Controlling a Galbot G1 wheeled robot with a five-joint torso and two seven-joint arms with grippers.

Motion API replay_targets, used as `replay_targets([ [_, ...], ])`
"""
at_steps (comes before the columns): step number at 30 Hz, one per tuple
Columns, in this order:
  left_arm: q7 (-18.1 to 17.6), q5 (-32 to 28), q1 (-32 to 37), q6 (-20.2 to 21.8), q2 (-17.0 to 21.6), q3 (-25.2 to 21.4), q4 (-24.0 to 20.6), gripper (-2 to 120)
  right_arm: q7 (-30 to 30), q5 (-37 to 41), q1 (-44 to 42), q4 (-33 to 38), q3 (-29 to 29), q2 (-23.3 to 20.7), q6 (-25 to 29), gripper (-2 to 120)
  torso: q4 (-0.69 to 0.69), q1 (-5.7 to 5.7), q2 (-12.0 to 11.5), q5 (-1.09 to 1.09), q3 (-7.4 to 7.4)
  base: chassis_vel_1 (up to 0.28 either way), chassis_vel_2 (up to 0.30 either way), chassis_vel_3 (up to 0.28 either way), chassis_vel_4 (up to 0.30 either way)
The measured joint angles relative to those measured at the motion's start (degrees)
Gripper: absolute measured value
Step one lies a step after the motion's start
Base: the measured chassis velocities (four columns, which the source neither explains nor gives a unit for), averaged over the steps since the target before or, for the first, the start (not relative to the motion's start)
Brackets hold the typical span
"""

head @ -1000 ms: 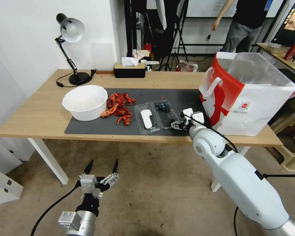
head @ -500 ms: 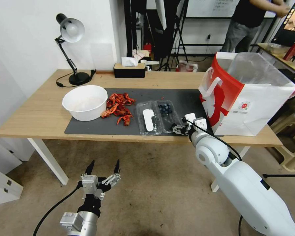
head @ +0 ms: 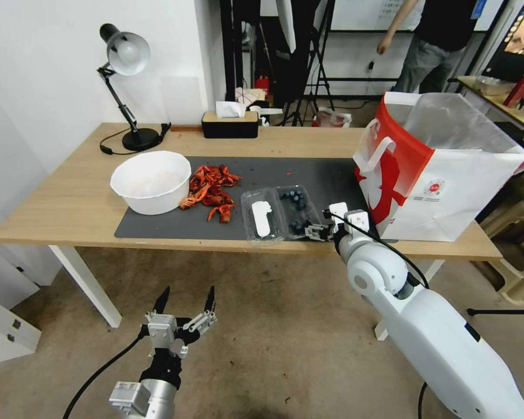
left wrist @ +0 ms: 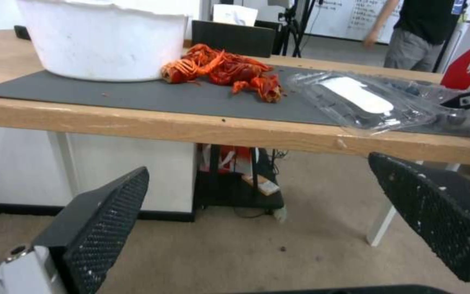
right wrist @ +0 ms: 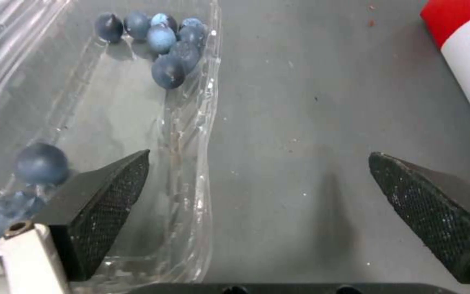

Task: Close the takeout container lid, then place the container into the takeout bag.

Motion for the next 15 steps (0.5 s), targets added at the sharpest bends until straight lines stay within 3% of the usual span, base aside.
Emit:
replay_targets([
  [8,0.1,0.1,0.0,-0.7,-0.2,-0.1,0.6,100,2.8,3.2,0.0,1.3,1.8,2.4,0.1,100,0.00,0.00,0.0,0.00,0.00,0.000,0.000,0.000,0.000],
  [15,0.2,0.1,-0.4,-0.8,-0.3,0.2,0.6,100,-6.5,-2.3,-1.5,4.2,6.1,2.5,1.9,100,0.00,0.00,0.0,0.00,-0.01,0.000,0.000,0.000,0.000],
])
